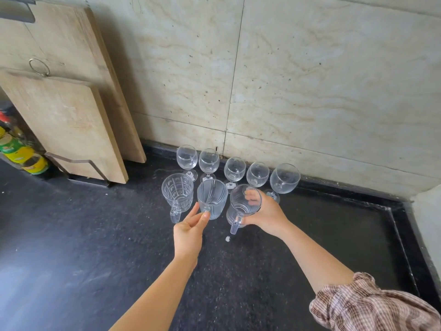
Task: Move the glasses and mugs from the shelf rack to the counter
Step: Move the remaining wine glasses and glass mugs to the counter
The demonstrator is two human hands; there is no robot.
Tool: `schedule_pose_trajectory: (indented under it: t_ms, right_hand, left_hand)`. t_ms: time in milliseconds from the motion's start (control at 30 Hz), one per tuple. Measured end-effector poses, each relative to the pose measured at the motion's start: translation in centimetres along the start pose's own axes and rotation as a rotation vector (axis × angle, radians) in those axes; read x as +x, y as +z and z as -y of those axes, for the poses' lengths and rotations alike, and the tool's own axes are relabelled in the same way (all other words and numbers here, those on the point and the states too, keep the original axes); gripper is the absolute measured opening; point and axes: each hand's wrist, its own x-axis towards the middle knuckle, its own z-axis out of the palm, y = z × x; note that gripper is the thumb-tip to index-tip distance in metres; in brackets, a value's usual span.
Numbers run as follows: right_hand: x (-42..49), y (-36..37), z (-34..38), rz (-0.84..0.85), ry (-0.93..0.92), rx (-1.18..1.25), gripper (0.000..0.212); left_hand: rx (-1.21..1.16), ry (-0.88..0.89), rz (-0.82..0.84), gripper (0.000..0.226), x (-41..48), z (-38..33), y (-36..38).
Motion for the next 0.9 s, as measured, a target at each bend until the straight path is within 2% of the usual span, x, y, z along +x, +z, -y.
schedule_pose_trajectory:
  t_ms: [533, 700, 800, 833, 900]
  right_hand:
    - [-0.5, -1.2, 0.6, 0.111, 0.045, -0.038, 0.088]
    - [-0.3, -1.6, 0.7, 0.164, 0.079, -0.024, 0.089]
    - [-0.5, -1.3, 0.8, 0.134, 0.089, -0.024, 0.093]
    - [-0.6, -1.2, 0.7, 0.114, 0.090, -0.021, 0.093]
    - [-1.1, -1.0, 0.6, 0.065, 0.099, -0.036, 0.091]
  left_hand:
    - [0.064, -0.067, -0.015, 0.011, -0.3, -0.2, 0.1]
    - [0.142, -0.118, -0.022, 0.014, -0.3, -0.1, 0.2]
    - [0.235, -0.147, -0.042, 0.006, -0.2, -0.7, 0.1]
    - [0.272, -0.144, -0.053, 0.007, -0.3, -0.9, 0.1]
    - [0.329, -0.132, -0.060, 0.023, -0.6, -1.3, -0.3]
